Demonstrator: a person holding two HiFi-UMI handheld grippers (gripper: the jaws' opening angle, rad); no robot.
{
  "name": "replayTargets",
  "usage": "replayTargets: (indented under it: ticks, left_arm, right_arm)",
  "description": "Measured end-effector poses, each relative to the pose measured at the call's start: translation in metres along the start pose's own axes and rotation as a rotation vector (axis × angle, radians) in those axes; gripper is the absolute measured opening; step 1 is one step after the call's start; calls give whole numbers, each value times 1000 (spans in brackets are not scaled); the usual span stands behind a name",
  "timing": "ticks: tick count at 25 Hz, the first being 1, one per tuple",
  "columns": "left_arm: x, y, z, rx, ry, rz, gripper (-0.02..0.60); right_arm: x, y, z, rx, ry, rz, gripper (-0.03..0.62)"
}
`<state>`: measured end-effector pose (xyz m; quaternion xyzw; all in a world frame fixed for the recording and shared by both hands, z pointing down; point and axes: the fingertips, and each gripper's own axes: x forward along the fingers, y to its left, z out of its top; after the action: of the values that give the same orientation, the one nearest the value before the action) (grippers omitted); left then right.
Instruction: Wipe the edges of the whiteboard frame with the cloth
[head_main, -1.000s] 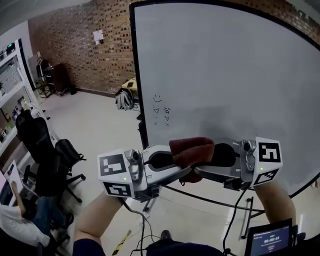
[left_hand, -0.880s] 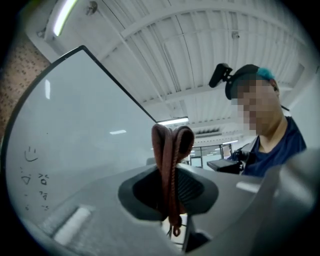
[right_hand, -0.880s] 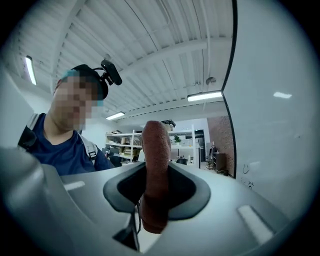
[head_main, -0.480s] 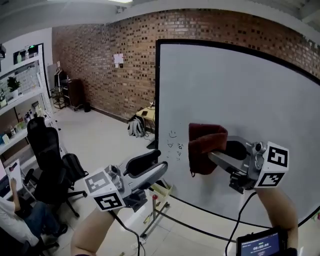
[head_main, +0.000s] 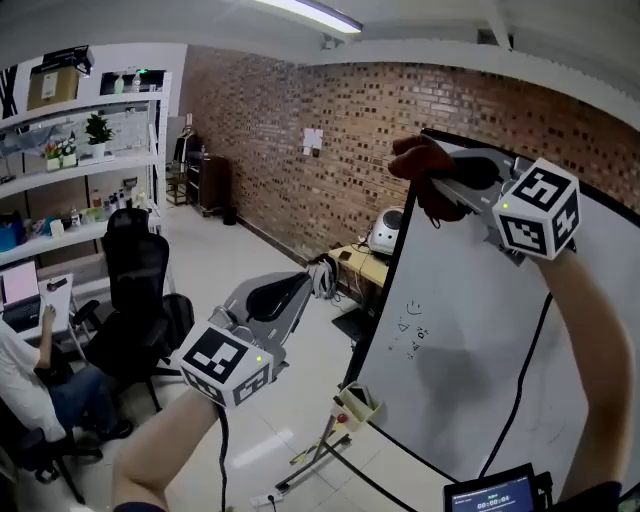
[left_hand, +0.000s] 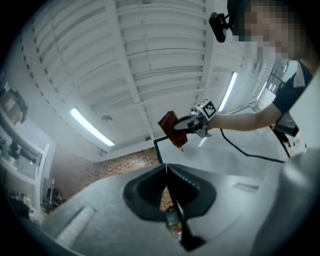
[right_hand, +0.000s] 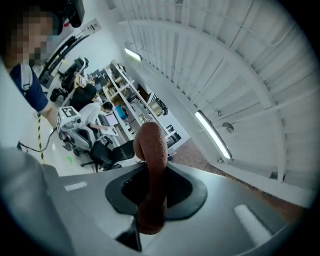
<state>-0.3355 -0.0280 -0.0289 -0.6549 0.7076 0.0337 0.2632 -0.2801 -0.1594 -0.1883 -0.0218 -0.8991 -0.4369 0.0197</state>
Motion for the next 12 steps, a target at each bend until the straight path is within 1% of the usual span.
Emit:
replayTargets:
  ticks: [1, 3, 5, 7, 8, 10, 12]
  left_arm:
    - [10, 12, 11, 28, -11, 7, 5]
    - [33, 40, 34, 53, -20, 37, 5]
    - [62, 68, 51, 76, -4, 82, 3]
    - [95, 91, 64, 123, 27, 119, 3]
    - [112, 99, 71, 146, 37, 126, 4]
    - [148, 106, 86, 181, 45, 107, 3]
    - [179, 106, 99, 190, 44, 89, 5]
  right_arm:
    - [15, -15, 5, -31, 22, -19, 67]
    - [42, -41, 13, -90, 70, -46, 67]
    - [62, -65, 16, -151, 127, -71, 67]
    - [75, -94, 16, -207, 191, -112, 66]
    - [79, -109, 15, -233, 222, -138, 67]
    - [80, -138, 14, -284, 285, -196, 66]
    - [75, -166, 12, -356, 366, -268, 66]
